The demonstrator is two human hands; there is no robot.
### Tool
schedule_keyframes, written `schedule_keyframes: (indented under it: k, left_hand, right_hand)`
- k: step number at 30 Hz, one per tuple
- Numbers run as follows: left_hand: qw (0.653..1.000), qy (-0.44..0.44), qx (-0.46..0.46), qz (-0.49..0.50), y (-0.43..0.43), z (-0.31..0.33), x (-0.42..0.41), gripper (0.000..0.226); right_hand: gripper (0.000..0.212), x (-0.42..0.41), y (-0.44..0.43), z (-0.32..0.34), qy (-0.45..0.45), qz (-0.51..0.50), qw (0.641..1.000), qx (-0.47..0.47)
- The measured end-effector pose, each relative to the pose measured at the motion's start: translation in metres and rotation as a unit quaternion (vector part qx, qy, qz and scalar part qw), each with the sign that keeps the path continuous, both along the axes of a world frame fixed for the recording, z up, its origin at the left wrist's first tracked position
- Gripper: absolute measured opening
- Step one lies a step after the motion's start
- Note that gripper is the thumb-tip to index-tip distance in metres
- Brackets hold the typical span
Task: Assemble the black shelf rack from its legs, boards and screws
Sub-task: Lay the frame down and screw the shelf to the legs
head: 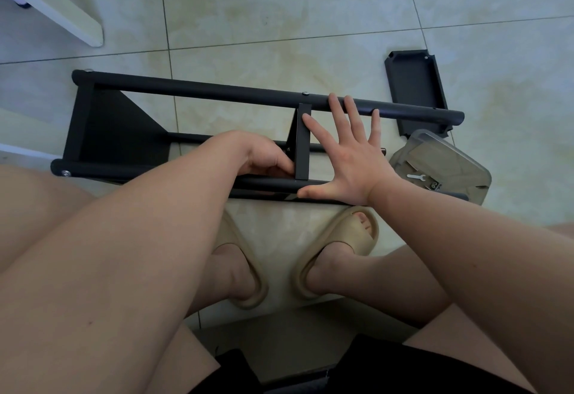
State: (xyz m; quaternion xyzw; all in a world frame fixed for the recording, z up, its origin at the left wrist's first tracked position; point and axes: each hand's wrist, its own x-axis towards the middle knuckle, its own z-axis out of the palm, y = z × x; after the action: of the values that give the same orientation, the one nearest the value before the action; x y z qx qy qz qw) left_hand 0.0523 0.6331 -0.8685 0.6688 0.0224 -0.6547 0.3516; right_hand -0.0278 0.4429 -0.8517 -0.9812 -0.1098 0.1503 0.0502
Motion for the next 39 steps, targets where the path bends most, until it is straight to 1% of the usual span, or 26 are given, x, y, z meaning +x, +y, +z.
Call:
schedule_keyframes:
  k: [6,10,12,14,18,23,26,30,34,39]
  left_hand:
    - [0.999,0.037,-0.003,0.000,0.0016,0.0054,-0.0002,0.022]
    - [1.000,0.005,0.007,0.022,-0.0003,0.0034,-0.0025,0.029]
    - [1.000,-0.017,0.010,0.021,-0.0001,0.0025,-0.0039,0.028]
    - [1.000,-0.021,0.009,0.010,-0.0006,0.0026,-0.0037,0.027]
    - [1.000,-0.025,0.012,-0.004,-0.0014,0.0022,-0.0020,0.014]
    - [0.999,0.043,-0.003,0.006,0.0001,0.0008,-0.0001,0.017]
    - [0.998,0.055,-0.006,0.013,0.0006,-0.0014,0.0008,0.020]
    - [0.999,0.032,-0.002,0.021,-0.0001,-0.0032,0.0001,0.020]
    - [1.000,0.007,0.000,0.020,-0.0012,-0.0021,-0.0025,0.014]
    - [1.000,0.014,0.003,0.003,-0.0014,0.0023,-0.0032,0.018]
  right_hand:
    - [0.125,0.0005,0.0010,0.0024,0.013,-0.002,1.000,-0.008]
    - [0.126,0.0009,0.0029,0.0040,0.020,-0.005,1.000,-0.018]
    - [0.126,0.0003,0.0040,0.0041,0.016,-0.005,1.000,-0.020]
    - [0.126,-0.0001,0.0037,0.0035,0.012,-0.004,1.000,-0.016]
    - [0.125,0.0008,0.0023,0.0002,0.005,0.000,1.000,-0.008]
    - [0.124,-0.0007,0.0014,-0.0027,-0.003,0.002,1.000,-0.004]
    - [0.124,-0.0009,0.0010,-0.0038,-0.006,0.001,1.000,0.002]
    - [0.123,-0.0009,0.0004,-0.0041,-0.011,0.002,1.000,0.002]
    - [0.123,-0.0010,0.0011,-0.0043,-0.010,0.002,1.000,-0.001]
    - [0.123,-0.0009,0.0013,-0.0049,-0.004,0.002,1.000,-0.006]
